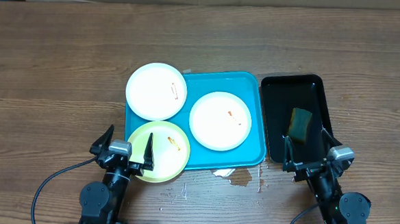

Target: Clean dirty plates on tray and stack at the side

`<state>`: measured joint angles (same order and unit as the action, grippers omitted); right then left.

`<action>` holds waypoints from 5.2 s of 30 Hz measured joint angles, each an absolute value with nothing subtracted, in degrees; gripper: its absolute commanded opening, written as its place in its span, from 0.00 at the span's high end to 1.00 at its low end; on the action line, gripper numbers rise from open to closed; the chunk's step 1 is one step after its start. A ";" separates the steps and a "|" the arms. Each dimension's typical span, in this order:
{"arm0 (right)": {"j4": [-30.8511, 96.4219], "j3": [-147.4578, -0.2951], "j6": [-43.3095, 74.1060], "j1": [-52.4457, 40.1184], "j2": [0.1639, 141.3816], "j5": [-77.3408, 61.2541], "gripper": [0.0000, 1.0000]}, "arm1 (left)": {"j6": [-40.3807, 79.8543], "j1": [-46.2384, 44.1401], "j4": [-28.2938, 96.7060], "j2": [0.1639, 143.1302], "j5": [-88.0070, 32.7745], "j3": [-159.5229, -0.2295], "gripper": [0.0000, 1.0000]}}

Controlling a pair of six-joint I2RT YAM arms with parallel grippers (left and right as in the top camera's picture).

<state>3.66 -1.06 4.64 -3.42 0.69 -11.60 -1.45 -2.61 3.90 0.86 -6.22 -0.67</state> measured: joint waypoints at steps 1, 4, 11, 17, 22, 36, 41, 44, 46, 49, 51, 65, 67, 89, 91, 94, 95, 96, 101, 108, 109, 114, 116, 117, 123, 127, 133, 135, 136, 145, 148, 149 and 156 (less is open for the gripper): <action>3.68 -1.06 4.64 -3.42 0.69 -11.60 0.00 | -1.45 -2.61 3.88 0.86 -6.22 -0.67 0.00; 3.66 -1.06 4.64 -3.42 0.69 -11.60 0.00 | -1.45 -2.61 3.20 0.86 -6.48 -0.62 0.00; 3.66 -1.06 4.67 -3.42 0.69 -11.60 0.00 | -1.45 -2.61 3.31 0.86 -6.98 -0.60 0.00; 3.68 -1.06 4.64 -3.42 0.69 -11.09 0.00 | -1.45 -2.61 3.29 0.86 -10.35 -0.56 0.00; 3.66 -1.06 4.67 -3.42 0.69 -11.51 0.00 | -0.80 -2.61 4.05 0.86 -11.84 -1.45 0.00; 21.76 -31.62 7.84 -3.40 13.65 -11.70 0.00 | 3.01 -2.61 25.50 22.85 -14.70 -39.99 0.00; 39.18 -52.03 6.87 -3.40 30.87 -10.98 0.00 | 1.72 -2.61 49.28 45.06 -19.62 -65.14 0.00; 48.64 -63.18 6.46 -3.40 42.76 -10.76 0.00 | 1.30 -2.61 63.18 57.60 -21.32 -79.37 0.00; 56.73 -70.15 6.35 -3.40 51.09 -10.72 0.00 | 1.37 -2.61 69.45 64.82 -22.37 -86.74 0.00; 64.07 -78.26 6.20 -3.40 62.85 -12.45 0.00 | 1.54 -2.61 74.43 73.43 -23.62 -94.02 0.00; 68.42 -81.12 6.17 -3.40 70.81 -14.50 0.08 | 1.63 -2.61 75.68 78.96 -24.69 -95.42 0.08; 72.62 -81.43 11.70 -3.40 88.03 -7.86 0.32 | 12.60 -13.98 75.70 94.67 -17.91 -90.94 0.36; 72.23 -81.34 13.43 -3.40 89.01 -6.13 0.32 | 14.04 -16.62 73.25 96.40 -16.16 -89.32 0.34; 58.08 -71.66 20.78 -3.40 96.47 -2.94 0.32 | 21.43 -26.24 63.33 118.45 -9.08 -86.65 0.68; 57.95 -71.40 20.78 -3.40 97.19 -2.92 0.32 | 21.74 -26.24 62.63 118.89 -8.93 -86.59 0.75; 57.89 -71.07 20.82 -3.40 97.89 -2.92 0.32 | 22.11 -26.24 61.39 119.11 -8.73 -86.59 0.82; 57.87 -71.07 20.80 -3.40 98.02 -2.92 0.32 | 22.02 -26.24 61.14 119.11 -8.62 -86.59 0.90; 57.89 -71.07 20.80 -3.40 98.04 -2.96 0.32 | 21.47 -26.24 60.58 119.11 -8.19 -86.59 0.93; 57.91 -71.07 20.80 -3.40 98.04 -2.92 0.32 | 17.89 -26.22 59.99 119.13 -4.10 -86.61 0.96; 57.93 -71.07 20.80 -3.40 98.04 -2.94 0.31 | 14.50 -26.15 59.79 119.17 4.16 -88.68 0.65; 57.93 -71.07 20.80 -3.40 98.04 -2.92 0.31 | 13.96 -26.15 59.83 119.17 4.95 -89.43 0.56; 57.98 -71.07 20.80 -3.40 98.04 -2.94 0.30 | 12.99 -26.15 61.23 119.17 6.22 -93.60 0.34; 58.13 -71.07 20.73 -3.40 98.04 -2.92 0.30 | 13.06 -26.17 62.94 119.17 5.56 -94.61 0.32; 58.50 -71.07 20.49 -3.40 98.04 -2.92 0.30 | 13.06 -26.17 63.99 119.17 4.82 -94.89 0.32; 60.97 -71.07 19.62 -3.40 98.04 -2.76 0.30 | 14.15 -26.17 70.11 119.17 0.89 -94.98 0.44; 60.88 -70.81 19.46 -3.40 98.04 -2.76 0.30 | 16.38 -26.17 71.70 119.17 -0.30 -94.98 0.48; 59.57 -68.86 19.44 -3.40 98.04 -2.76 0.30 | 19.00 -26.17 71.33 119.17 -0.89 -94.96 0.47; 59.09 -68.27 19.44 -3.40 98.04 -2.74 0.30 | 20.03 -26.17 70.63 119.17 -0.86 -94.70 0.49; 58.89 -68.10 19.42 -3.40 98.04 -2.74 0.30 | 20.56 -26.17 70.02 119.17 -0.86 -94.37 0.49; 56.12 -68.03 19.44 -3.40 98.04 -2.74 0.30 | 24.86 -26.17 62.54 119.17 -0.86 -87.53 0.54; 55.88 -68.01 19.44 -3.40 98.04 -2.74 0.30 | 25.61 -26.17 61.06 119.17 -0.86 -86.48 0.66; 55.55 -67.96 19.44 -3.40 98.04 -2.74 0.30 | 25.85 -26.17 59.94 119.17 -0.86 -86.11 0.67; 49.52 -63.44 19.44 -3.40 98.04 -2.74 0.30 | 26.30 -26.17 57.10 119.17 -0.86 -85.84 0.62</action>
